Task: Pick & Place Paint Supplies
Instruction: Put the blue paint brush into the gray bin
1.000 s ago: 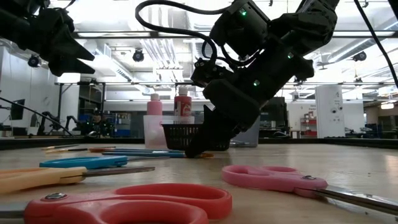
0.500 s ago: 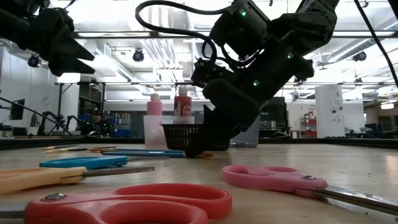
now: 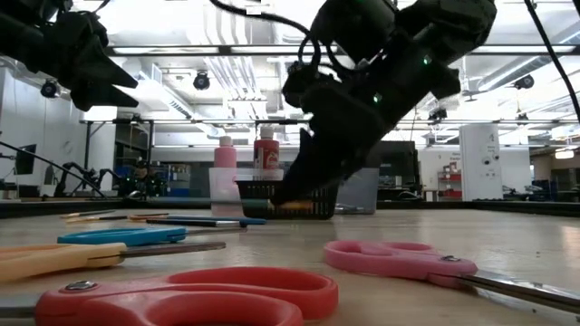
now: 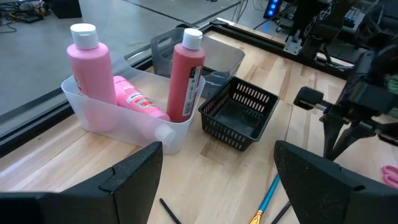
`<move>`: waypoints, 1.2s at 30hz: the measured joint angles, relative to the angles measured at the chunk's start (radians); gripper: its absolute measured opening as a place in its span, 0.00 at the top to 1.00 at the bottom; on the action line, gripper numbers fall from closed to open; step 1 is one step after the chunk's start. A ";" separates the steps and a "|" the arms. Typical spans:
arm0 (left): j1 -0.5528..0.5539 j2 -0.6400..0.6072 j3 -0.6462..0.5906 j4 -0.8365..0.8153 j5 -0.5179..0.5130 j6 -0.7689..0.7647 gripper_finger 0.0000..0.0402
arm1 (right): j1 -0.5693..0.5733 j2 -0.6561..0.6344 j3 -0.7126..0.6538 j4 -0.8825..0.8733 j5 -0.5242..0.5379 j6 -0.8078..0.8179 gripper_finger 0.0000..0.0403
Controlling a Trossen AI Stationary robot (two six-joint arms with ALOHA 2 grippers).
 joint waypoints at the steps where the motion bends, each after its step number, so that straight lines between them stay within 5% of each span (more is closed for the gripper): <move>1: 0.000 0.000 0.000 0.000 0.000 0.000 0.23 | 0.000 -0.010 0.000 -0.004 0.003 0.002 0.96; 9: 0.000 0.000 0.000 0.000 0.000 0.000 0.23 | 0.000 -0.126 0.002 -0.036 0.036 0.003 0.96; 21: 0.000 0.000 0.000 0.000 0.000 0.000 0.23 | -0.010 -0.376 0.002 -0.230 0.356 0.055 0.96; 26: 0.000 0.000 0.000 0.000 0.000 0.000 0.23 | -0.062 -0.474 0.002 -0.357 0.458 0.207 0.96; 36: 0.000 0.001 0.000 0.000 0.000 0.000 0.23 | -0.269 -0.544 0.001 -0.569 0.481 0.462 0.96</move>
